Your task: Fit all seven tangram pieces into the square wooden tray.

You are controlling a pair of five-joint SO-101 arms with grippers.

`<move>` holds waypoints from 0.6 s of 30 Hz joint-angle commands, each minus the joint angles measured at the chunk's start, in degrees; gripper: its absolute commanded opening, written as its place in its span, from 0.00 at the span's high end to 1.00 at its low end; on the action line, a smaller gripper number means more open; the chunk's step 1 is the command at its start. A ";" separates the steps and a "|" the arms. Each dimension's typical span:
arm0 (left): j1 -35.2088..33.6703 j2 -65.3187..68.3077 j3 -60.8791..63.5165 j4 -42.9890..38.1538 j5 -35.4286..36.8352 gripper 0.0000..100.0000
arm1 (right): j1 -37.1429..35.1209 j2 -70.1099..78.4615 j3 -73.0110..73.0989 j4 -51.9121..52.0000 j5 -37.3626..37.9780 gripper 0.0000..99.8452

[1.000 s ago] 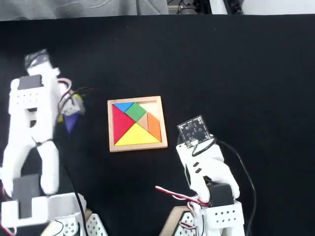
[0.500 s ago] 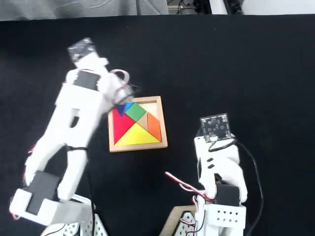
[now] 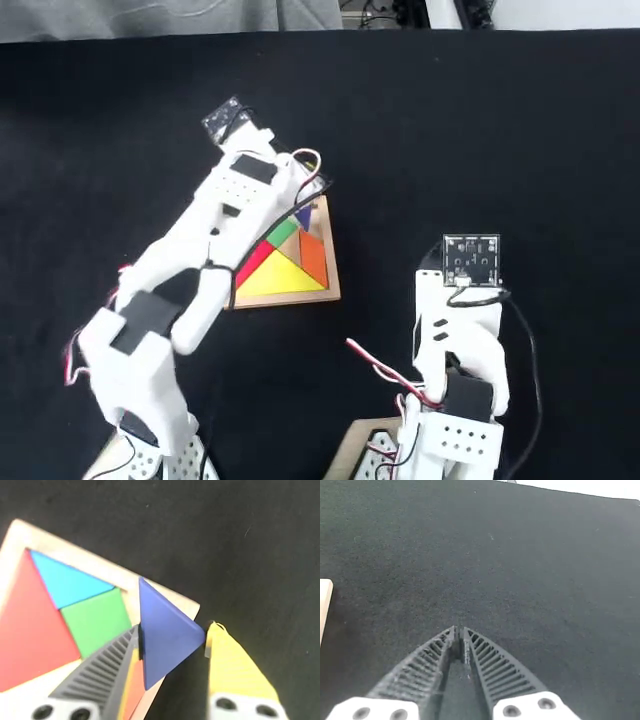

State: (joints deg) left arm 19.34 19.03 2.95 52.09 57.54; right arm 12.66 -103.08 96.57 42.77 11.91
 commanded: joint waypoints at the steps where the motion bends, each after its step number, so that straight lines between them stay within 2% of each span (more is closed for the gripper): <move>1: 0.92 2.99 -7.96 1.05 0.97 0.80 | 0.18 -4.09 0.04 -1.23 -0.70 0.99; 11: 1.98 7.65 -14.46 9.67 2.73 0.80 | 0.18 -4.18 0.04 -1.23 -0.70 0.99; 18: 2.51 8.09 -14.46 9.58 2.73 0.80 | 0.18 -4.18 0.04 -1.23 -0.70 0.99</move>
State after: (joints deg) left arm 20.75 27.38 -8.48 61.32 60.00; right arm 12.66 -103.08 96.57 42.77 11.91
